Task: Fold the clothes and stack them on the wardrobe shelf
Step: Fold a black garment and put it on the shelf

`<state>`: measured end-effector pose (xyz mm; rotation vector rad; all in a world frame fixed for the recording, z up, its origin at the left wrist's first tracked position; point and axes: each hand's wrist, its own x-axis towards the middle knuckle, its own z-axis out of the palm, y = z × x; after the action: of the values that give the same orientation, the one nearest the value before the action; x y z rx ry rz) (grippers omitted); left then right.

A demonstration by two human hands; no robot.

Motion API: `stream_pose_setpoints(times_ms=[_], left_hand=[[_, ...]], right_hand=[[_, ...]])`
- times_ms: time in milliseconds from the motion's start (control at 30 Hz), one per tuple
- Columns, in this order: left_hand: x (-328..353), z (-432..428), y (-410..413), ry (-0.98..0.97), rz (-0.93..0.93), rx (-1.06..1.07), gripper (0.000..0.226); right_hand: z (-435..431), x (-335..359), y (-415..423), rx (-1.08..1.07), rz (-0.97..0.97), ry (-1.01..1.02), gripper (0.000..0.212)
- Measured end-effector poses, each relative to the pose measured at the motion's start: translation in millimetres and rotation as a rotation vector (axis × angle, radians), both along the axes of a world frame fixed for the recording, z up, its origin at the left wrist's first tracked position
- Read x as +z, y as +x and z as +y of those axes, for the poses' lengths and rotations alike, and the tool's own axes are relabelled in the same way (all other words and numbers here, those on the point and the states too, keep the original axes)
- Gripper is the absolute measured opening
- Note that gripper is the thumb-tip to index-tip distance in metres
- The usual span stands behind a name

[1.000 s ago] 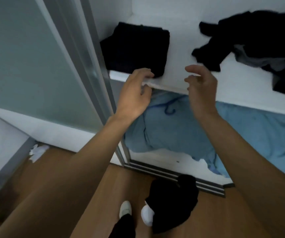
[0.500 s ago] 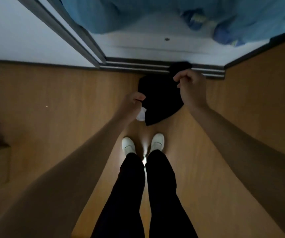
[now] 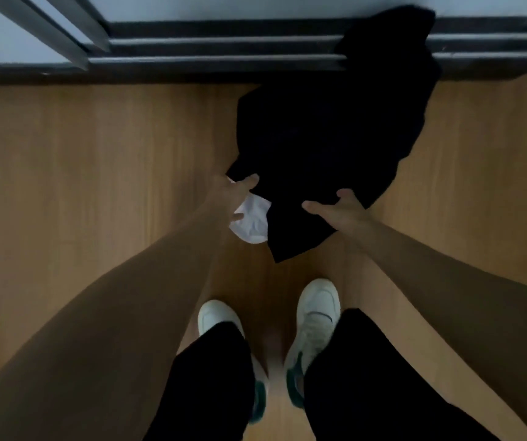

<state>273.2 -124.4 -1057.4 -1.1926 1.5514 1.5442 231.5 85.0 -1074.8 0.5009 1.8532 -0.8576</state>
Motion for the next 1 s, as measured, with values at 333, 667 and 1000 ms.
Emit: stream_pose_setpoints(times_ms=[333, 667, 1000], left_hand=[[56.8, 38.3, -12.4, 0.139, 0.198, 0.09, 0.045], [479.9, 22.4, -52.6, -0.394, 0.739, -0.786, 0.129], [721.0, 36.1, -23.8, -0.347, 0.676, -0.533, 0.024]], right_hand=[[-15.8, 66.5, -8.7, -0.421, 0.161, -0.249, 0.018], [15.2, 590.5, -95.2, -0.793, 0.123, -0.754, 0.024], [5.3, 908.5, -46.7, -0.837, 0.376, -1.146, 0.043]])
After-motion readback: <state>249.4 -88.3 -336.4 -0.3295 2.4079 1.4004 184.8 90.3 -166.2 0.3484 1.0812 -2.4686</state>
